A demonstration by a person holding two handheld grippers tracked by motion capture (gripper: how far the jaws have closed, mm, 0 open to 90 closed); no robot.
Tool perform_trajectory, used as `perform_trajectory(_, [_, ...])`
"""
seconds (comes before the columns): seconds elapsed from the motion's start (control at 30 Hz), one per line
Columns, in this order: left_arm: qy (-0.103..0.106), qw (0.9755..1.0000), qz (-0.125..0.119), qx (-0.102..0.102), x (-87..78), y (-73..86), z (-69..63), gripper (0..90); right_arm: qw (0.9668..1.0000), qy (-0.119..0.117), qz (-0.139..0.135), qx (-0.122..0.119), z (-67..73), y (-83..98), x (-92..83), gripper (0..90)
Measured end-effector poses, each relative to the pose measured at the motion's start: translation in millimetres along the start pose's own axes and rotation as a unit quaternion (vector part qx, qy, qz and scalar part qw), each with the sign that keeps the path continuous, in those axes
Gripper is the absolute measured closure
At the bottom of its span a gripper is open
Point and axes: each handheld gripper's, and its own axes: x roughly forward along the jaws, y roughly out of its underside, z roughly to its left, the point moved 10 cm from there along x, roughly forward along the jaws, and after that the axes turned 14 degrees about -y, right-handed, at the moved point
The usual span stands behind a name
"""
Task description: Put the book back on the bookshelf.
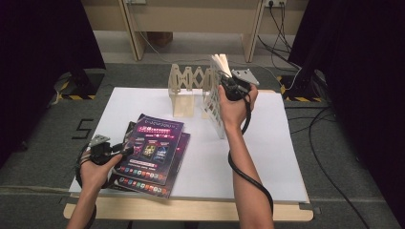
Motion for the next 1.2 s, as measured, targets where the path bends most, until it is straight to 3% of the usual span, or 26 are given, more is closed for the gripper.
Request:
perform_trajectory(0.43, [-0.001, 1.0, 0.0, 0.002, 0.3, 0.2, 0.7, 41.2, 0.9999, 0.006, 0.014, -0.003, -0.6, -3.1, 6.6, 65.8])
perform_trajectory(0.73, [-0.001, 1.0, 0.001, 0.002, 1.5, 1.0, 1.3, 41.2, 0.9993, 0.006, 0.036, -0.007, 0.8, 0.0, 13.0, 67.9])
perform_trajectory(0.93, [0.0, 1.0, 0.001, 0.002, 1.5, 1.0, 1.7, 41.2, 0.9978, 0.012, 0.064, -0.01, -2.6, 2.5, 13.6, 74.1])
perform_trajectory(1.2, [-0.001, 1.0, 0.001, 0.001, 1.4, 0.6, 2.4, 41.3, 0.9992, -0.007, 0.04, 0.001, 2.7, -2.0, 6.4, 74.6])
